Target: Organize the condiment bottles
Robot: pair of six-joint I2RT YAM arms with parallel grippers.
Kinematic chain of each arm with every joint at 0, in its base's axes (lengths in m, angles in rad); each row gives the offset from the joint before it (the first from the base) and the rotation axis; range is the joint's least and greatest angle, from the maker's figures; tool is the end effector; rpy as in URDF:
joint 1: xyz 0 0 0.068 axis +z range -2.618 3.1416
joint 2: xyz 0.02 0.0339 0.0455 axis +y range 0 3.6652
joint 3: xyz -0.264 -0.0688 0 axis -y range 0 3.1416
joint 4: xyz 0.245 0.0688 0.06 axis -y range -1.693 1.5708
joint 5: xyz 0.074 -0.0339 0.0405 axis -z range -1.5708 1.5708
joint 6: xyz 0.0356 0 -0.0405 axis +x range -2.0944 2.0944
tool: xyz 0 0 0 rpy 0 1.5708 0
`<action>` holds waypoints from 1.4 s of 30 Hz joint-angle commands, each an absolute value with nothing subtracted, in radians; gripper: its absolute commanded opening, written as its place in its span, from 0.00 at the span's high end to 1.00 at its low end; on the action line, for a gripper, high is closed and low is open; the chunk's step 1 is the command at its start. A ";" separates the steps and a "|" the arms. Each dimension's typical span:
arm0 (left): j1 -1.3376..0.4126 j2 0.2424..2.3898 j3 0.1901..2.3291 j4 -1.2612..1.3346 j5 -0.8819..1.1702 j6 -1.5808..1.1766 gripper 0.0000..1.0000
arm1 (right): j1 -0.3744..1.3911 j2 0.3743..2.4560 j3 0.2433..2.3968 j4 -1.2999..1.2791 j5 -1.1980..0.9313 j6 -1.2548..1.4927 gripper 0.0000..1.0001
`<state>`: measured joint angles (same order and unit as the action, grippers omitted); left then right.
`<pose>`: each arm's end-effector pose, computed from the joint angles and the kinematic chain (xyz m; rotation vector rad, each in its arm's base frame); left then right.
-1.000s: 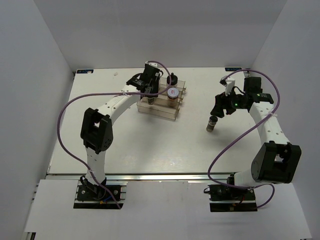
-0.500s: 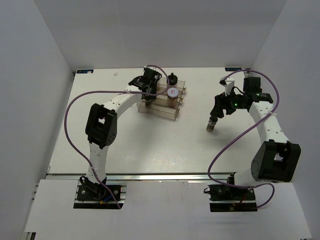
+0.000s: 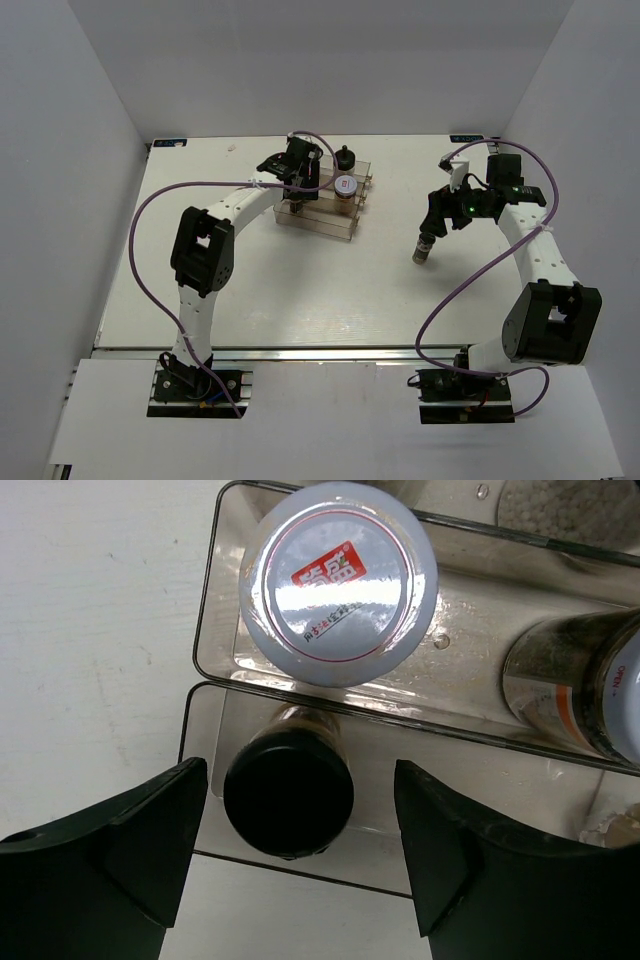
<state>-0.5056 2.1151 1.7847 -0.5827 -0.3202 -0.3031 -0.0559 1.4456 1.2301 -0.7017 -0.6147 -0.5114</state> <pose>0.4200 -0.2197 0.2313 0.1118 2.4184 0.0343 0.3026 0.0036 0.2998 -0.7642 2.1958 0.4851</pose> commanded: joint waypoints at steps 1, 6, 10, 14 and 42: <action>-0.499 2.071 1.773 -0.580 -0.313 -0.305 0.15 | -0.052 1.437 1.256 -0.704 -0.626 -0.537 0.16; -0.499 2.049 1.796 -0.589 -0.314 -0.304 0.12 | -0.029 1.428 1.255 -0.724 -0.617 -0.563 0.16; -0.499 2.004 1.825 -0.603 -0.313 -0.290 0.08 | 0.024 1.396 1.217 -0.718 -0.549 -0.584 0.16; -0.499 1.921 1.824 -0.610 -0.299 -0.278 0.03 | 0.083 1.365 1.158 -0.672 -0.465 -0.571 0.16; -0.497 1.296 1.276 -0.615 -0.371 -0.434 0.02 | 0.091 1.506 1.106 -0.580 -0.298 -0.525 0.34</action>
